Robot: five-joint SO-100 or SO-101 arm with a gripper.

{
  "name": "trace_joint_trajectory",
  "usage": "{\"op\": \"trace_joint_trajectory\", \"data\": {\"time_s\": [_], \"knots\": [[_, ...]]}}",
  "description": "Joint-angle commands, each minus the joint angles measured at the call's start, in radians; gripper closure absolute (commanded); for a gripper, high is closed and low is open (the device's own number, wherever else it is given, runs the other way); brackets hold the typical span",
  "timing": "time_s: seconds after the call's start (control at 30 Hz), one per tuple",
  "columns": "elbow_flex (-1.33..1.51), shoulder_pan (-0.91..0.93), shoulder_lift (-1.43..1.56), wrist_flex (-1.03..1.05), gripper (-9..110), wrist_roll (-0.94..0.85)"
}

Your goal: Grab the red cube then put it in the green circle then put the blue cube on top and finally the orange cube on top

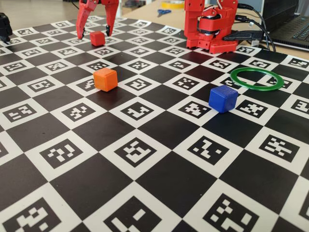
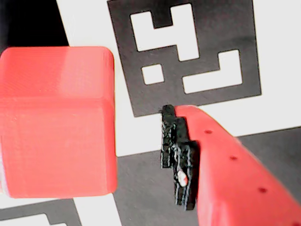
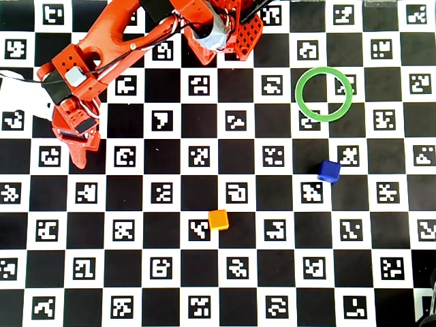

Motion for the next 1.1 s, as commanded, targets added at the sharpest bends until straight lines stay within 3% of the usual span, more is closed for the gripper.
{"op": "trace_joint_trajectory", "data": {"time_s": [0.0,0.53,1.07], "knots": [[-0.014,-0.017,0.006,-0.014,58,0.003],[-0.006,-0.031,-0.005,-0.043,64,0.015],[0.034,-0.04,0.012,-0.08,82,0.017]]}}
